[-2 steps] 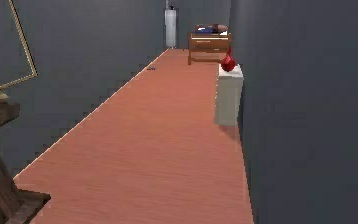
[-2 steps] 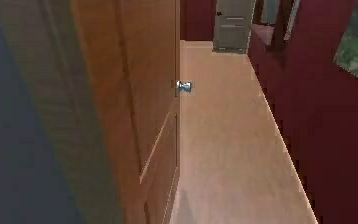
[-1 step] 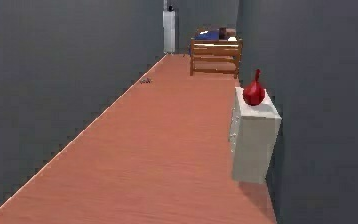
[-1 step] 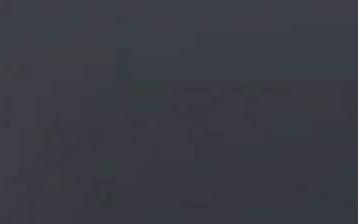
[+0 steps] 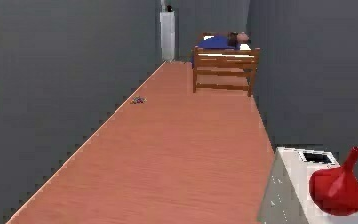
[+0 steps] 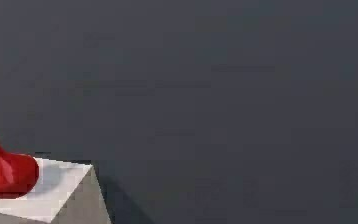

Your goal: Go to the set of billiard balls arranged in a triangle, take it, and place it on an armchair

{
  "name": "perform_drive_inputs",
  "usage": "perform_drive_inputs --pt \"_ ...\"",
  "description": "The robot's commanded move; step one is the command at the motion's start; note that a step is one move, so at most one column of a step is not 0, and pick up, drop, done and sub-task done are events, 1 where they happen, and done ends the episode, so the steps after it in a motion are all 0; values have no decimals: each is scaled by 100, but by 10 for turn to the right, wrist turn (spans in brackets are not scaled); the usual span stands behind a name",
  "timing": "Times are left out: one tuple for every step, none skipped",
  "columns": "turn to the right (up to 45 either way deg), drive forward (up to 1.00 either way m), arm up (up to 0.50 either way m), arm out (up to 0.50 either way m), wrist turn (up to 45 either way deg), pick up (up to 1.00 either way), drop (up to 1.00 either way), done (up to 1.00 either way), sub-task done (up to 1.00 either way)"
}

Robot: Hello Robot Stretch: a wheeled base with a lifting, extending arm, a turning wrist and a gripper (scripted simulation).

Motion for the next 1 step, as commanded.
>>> perform_drive_inputs --pt "0 100 0 0 0 0 0 0 0"
